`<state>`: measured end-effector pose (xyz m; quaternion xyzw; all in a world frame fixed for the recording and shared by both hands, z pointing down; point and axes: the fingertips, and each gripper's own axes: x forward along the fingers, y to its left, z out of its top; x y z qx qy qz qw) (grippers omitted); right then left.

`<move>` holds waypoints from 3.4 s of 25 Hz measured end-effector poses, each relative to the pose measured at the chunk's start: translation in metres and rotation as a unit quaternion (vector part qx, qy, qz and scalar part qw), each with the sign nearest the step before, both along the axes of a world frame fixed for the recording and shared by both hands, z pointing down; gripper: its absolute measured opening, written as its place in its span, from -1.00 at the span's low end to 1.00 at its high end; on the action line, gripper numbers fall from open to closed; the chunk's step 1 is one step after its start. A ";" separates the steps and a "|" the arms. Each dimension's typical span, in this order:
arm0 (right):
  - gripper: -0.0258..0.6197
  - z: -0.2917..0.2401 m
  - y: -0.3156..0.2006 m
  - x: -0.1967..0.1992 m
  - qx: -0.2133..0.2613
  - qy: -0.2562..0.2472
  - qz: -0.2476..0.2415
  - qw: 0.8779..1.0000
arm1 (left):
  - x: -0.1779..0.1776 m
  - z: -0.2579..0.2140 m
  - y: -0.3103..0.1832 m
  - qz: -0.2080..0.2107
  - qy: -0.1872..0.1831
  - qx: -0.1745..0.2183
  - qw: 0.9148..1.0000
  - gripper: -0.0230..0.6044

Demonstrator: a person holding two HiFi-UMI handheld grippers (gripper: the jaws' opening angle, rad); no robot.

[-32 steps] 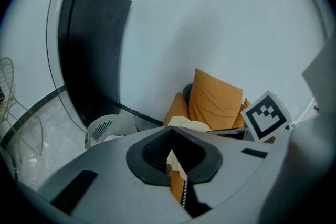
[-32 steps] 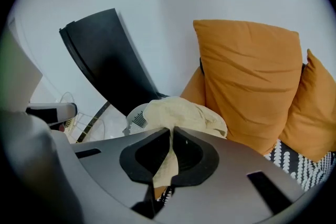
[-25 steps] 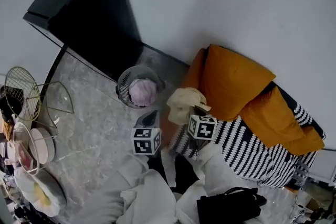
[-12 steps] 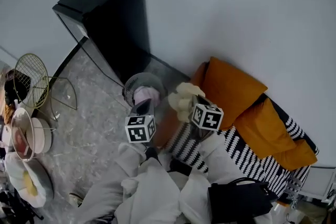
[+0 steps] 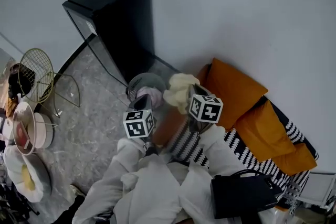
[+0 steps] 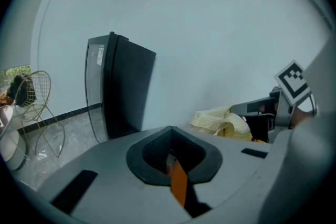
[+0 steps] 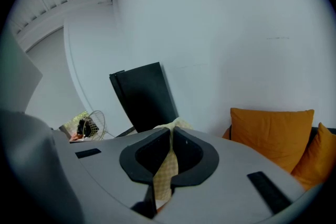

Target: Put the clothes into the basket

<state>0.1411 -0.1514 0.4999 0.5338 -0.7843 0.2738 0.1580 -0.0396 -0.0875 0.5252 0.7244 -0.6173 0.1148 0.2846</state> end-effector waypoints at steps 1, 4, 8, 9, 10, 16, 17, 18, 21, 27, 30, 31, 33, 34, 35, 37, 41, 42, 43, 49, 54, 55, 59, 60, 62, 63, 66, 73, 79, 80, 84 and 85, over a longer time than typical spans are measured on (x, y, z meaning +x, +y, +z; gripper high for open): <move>-0.81 0.000 -0.001 -0.004 0.000 -0.001 -0.005 1.000 | -0.003 -0.001 -0.001 -0.004 -0.002 0.001 1.000 -0.93; -0.81 0.001 -0.007 -0.017 -0.002 -0.007 -0.020 1.000 | -0.014 -0.001 -0.003 -0.018 -0.007 0.001 1.000 -0.93; -0.81 0.007 -0.013 -0.036 -0.006 -0.007 -0.042 0.999 | -0.032 0.001 -0.003 -0.042 -0.007 -0.001 0.999 -0.93; -0.81 0.008 -0.015 -0.042 -0.008 -0.008 -0.048 0.999 | -0.038 0.002 -0.003 -0.048 -0.008 -0.002 0.999 -0.93; -0.81 0.009 -0.017 -0.049 -0.009 -0.009 -0.055 0.998 | -0.044 0.003 -0.002 -0.055 -0.008 -0.003 0.998 -0.93; -0.81 0.017 -0.028 -0.100 -0.017 -0.012 -0.099 0.995 | -0.087 0.008 0.005 -0.099 -0.012 -0.013 0.995 -0.93; -0.81 0.018 -0.031 -0.109 -0.017 -0.012 -0.105 0.994 | -0.094 0.010 0.006 -0.105 -0.013 -0.015 0.994 -0.93; -0.81 0.019 -0.033 -0.117 -0.018 -0.012 -0.111 0.994 | -0.102 0.011 0.006 -0.111 -0.013 -0.017 0.994 -0.93; -0.81 0.022 -0.039 -0.143 -0.022 -0.013 -0.127 0.992 | -0.124 0.014 0.005 -0.126 -0.015 -0.022 0.992 -0.93; -0.81 0.044 -0.048 -0.176 -0.034 -0.011 -0.148 0.988 | -0.149 0.031 -0.005 -0.135 -0.015 -0.031 0.990 -0.93; -0.81 0.073 -0.048 -0.184 -0.044 -0.011 -0.153 0.987 | -0.149 0.055 -0.009 -0.129 -0.015 -0.042 0.991 -0.93; -0.81 0.083 -0.050 -0.186 -0.050 -0.012 -0.154 0.987 | -0.149 0.065 -0.011 -0.126 -0.014 -0.048 0.991 -0.93; -0.81 0.102 -0.055 -0.194 -0.063 -0.013 -0.154 0.986 | -0.149 0.083 -0.017 -0.119 -0.012 -0.063 0.991 -0.93; -0.81 0.111 -0.059 -0.199 -0.068 -0.012 -0.154 0.986 | -0.151 0.092 -0.020 -0.114 -0.011 -0.072 0.991 -0.93; -0.81 0.119 -0.063 -0.204 -0.074 -0.010 -0.154 0.985 | -0.154 0.102 -0.025 -0.110 -0.010 -0.080 0.991 -0.93; -0.81 0.142 -0.074 -0.221 -0.088 -0.003 -0.154 0.984 | -0.166 0.125 -0.039 -0.101 -0.005 -0.099 0.990 -0.93; -0.81 0.188 -0.111 -0.278 -0.124 0.009 -0.148 0.981 | -0.218 0.163 -0.085 -0.090 0.010 -0.126 0.988 -0.93; -0.81 0.193 -0.115 -0.285 -0.128 0.010 -0.144 0.981 | -0.225 0.166 -0.092 -0.088 0.013 -0.126 0.988 -0.93; -0.81 0.196 -0.115 -0.285 -0.131 0.010 -0.140 0.981 | -0.225 0.166 -0.095 -0.084 0.014 -0.124 0.989 -0.93; -0.81 0.212 -0.103 -0.253 -0.142 0.009 -0.112 0.984 | -0.198 0.164 -0.095 -0.065 0.012 -0.119 0.991 -0.93; -0.54 0.227 -0.102 -0.234 -0.140 -0.001 -0.083 0.987 | -0.188 0.178 -0.090 -0.061 0.009 -0.124 0.990 -0.93; -0.54 0.230 -0.099 -0.231 -0.141 -0.001 -0.083 0.986 | -0.186 0.182 -0.087 -0.062 0.009 -0.126 0.990 -0.93; -0.54 0.238 -0.091 -0.225 -0.143 -0.001 -0.082 0.986 | -0.184 0.190 -0.079 -0.065 0.010 -0.131 0.989 -0.93; -0.54 0.238 -0.090 -0.226 -0.144 -0.001 -0.081 0.986 | -0.185 0.190 -0.078 -0.064 0.010 -0.131 0.989 -0.93; -0.54 0.237 -0.090 -0.228 -0.145 -0.002 -0.079 0.986 | -0.187 0.190 -0.077 -0.064 0.011 -0.132 0.989 -0.93; -0.54 0.237 -0.090 -0.228 -0.144 -0.002 -0.080 0.986 | -0.189 0.190 -0.078 -0.064 0.011 -0.132 0.989 -0.93; -0.54 0.241 -0.089 -0.225 -0.140 -0.005 -0.081 0.987 | -0.187 0.195 -0.076 -0.068 0.009 -0.128 0.989 -0.93; -0.54 0.223 -0.072 -0.214 -0.123 -0.011 -0.081 0.989 | -0.177 0.186 -0.057 -0.070 0.010 -0.115 0.991 -0.93; -0.55 0.181 -0.065 -0.208 -0.108 -0.021 -0.082 0.991 | -0.169 0.153 -0.047 -0.071 0.012 -0.102 0.992 -0.93; -0.55 0.169 -0.063 -0.207 -0.104 -0.024 -0.081 0.991 | -0.168 0.144 -0.043 -0.071 0.013 -0.099 0.992 -0.93; -0.71 0.130 -0.057 -0.198 -0.084 -0.035 -0.081 0.993 | -0.159 0.114 -0.033 -0.073 0.015 -0.082 0.994 -0.93; -0.74 0.122 -0.055 -0.195 -0.079 -0.039 -0.084 0.993 | -0.156 0.109 -0.030 -0.073 0.014 -0.079 0.994 -0.93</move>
